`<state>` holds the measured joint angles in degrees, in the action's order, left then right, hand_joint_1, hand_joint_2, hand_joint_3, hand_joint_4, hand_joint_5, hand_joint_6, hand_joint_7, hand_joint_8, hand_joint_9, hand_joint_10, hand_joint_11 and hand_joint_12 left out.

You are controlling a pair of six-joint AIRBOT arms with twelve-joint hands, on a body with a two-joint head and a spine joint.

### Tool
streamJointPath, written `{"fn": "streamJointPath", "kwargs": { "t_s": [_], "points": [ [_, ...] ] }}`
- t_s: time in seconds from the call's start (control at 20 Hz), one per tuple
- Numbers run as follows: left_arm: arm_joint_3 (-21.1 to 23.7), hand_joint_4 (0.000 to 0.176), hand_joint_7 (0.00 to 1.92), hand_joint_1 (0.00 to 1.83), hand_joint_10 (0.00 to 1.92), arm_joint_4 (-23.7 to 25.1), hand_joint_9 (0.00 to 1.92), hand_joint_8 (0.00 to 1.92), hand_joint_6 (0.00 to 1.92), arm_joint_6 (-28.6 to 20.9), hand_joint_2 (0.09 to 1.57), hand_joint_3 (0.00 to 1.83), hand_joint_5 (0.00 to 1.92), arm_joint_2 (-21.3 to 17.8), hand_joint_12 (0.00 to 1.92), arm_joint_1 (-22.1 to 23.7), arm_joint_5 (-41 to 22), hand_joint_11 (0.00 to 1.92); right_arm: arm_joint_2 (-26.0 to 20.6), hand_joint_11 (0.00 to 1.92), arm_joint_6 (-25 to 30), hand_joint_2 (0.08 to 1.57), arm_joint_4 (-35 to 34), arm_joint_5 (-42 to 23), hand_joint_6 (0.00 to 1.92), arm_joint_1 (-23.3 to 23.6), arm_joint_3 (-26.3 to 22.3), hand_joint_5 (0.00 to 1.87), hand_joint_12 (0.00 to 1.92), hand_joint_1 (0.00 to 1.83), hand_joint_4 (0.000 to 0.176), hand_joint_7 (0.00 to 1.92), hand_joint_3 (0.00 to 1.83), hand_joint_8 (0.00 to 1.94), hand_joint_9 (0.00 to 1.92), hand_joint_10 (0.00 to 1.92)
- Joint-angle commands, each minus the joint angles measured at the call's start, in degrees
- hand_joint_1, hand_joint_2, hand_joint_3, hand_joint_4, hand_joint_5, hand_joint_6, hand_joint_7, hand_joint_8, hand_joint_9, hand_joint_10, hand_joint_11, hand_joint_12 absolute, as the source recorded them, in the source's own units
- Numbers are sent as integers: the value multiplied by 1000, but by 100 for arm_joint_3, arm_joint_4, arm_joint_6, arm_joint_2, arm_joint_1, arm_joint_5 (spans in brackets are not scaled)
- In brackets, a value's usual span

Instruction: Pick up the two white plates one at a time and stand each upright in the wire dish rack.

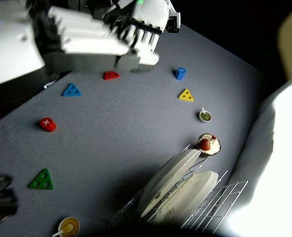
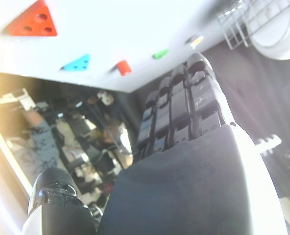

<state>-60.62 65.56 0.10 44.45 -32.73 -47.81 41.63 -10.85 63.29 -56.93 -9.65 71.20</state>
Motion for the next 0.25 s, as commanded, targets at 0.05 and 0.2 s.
{"fn": "streamJointPath", "kwargs": {
  "t_s": [0.05,0.2],
  "points": [
    [18,0,86,0,3,-343,102,4,2,-10,906,1,47,-44,3,35,-382,101,-70,321,-43,912,-407,-406,0,-73,-81,313,53,376,82,326,4,2,297,1],
    [19,0,96,3,6,-341,113,6,4,-10,908,1,53,-42,5,35,-375,105,-124,323,-280,922,-354,-433,10,-216,-253,330,51,406,95,354,4,10,311,8]
  ]
}}
